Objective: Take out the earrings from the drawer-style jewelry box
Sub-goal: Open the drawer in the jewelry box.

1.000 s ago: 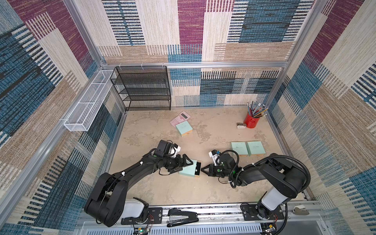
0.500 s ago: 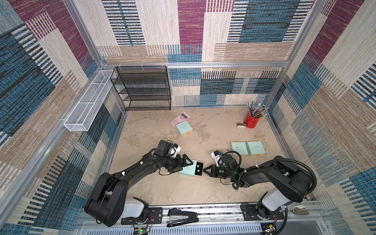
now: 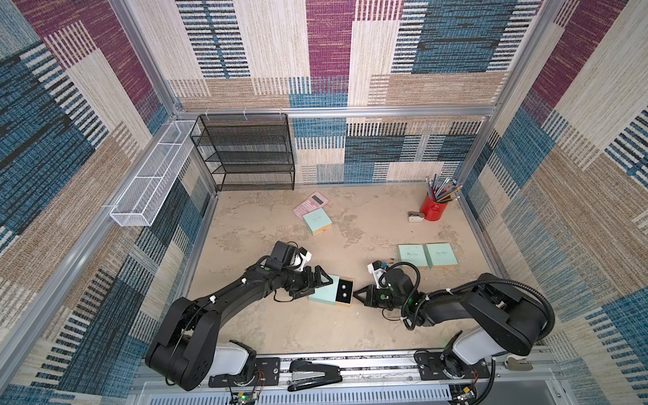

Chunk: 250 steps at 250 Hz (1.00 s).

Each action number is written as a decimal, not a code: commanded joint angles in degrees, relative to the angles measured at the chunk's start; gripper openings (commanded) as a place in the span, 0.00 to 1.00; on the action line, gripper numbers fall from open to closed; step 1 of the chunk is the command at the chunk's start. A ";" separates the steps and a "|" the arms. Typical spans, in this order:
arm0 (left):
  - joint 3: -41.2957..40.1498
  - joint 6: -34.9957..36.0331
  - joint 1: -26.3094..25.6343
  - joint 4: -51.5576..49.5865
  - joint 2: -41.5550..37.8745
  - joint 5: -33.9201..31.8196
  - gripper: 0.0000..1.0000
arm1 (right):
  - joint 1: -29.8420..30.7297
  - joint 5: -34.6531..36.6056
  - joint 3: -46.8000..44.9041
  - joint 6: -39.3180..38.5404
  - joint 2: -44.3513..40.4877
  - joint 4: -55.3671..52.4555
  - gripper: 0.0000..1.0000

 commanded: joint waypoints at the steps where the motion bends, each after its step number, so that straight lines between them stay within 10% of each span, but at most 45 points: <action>1: 0.01 1.09 0.01 -0.94 0.20 -1.64 0.95 | -0.02 0.49 -0.04 0.55 -0.08 0.84 0.00; 158: 0.43 0.87 0.02 -0.73 0.28 -0.83 0.95 | -0.01 1.21 -0.49 0.21 -3.75 -1.26 0.18; 250: 2.11 0.85 -0.03 -2.26 -2.61 0.25 0.95 | 0.92 10.57 8.84 -8.54 -22.45 -30.02 0.33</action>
